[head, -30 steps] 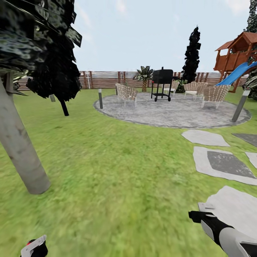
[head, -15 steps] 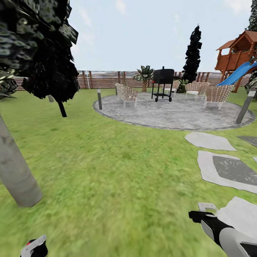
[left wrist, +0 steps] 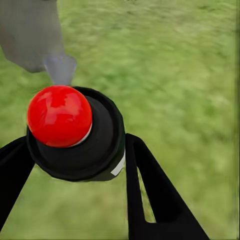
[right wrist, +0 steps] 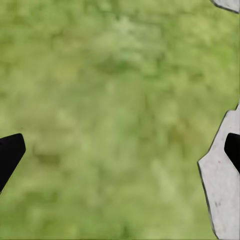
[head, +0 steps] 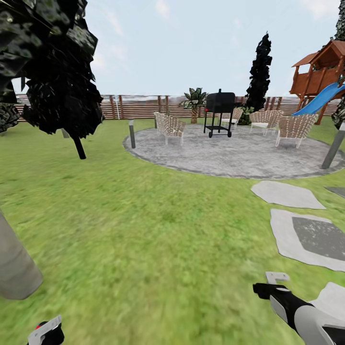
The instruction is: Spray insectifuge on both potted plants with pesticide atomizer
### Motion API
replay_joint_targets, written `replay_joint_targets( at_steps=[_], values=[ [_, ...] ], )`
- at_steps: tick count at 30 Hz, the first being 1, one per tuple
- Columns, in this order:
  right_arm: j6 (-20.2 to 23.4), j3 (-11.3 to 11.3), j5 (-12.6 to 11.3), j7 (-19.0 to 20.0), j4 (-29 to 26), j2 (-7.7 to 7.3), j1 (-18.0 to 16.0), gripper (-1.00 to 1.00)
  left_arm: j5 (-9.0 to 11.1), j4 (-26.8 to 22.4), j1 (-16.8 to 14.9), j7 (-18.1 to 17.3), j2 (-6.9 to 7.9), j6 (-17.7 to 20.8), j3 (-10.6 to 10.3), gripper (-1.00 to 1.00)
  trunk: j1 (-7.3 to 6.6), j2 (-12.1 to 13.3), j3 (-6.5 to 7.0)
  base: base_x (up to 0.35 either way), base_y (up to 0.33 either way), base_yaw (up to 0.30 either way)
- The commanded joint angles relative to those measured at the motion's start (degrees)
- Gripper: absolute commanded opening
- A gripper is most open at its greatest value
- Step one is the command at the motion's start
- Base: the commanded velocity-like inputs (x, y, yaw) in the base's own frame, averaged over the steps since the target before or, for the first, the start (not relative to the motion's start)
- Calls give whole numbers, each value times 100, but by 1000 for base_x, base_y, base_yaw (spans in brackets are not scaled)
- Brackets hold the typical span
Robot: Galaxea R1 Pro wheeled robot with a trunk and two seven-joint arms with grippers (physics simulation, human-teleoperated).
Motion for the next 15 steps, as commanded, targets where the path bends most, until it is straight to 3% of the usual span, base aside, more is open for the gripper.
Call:
replay_joint_targets(
  at_steps=[1,15],
  values=[
    [10,-44,19,-5,-5,1,-2,100,-20,-2,-6,-47,-1,-17,48,-100,2,-2,-5,321,-147,0],
    [9,-44,19,-14,-4,1,-2,100,-20,-2,-6,-47,-1,-17,48,-100,2,-2,-5,297,-190,0]
  ],
)
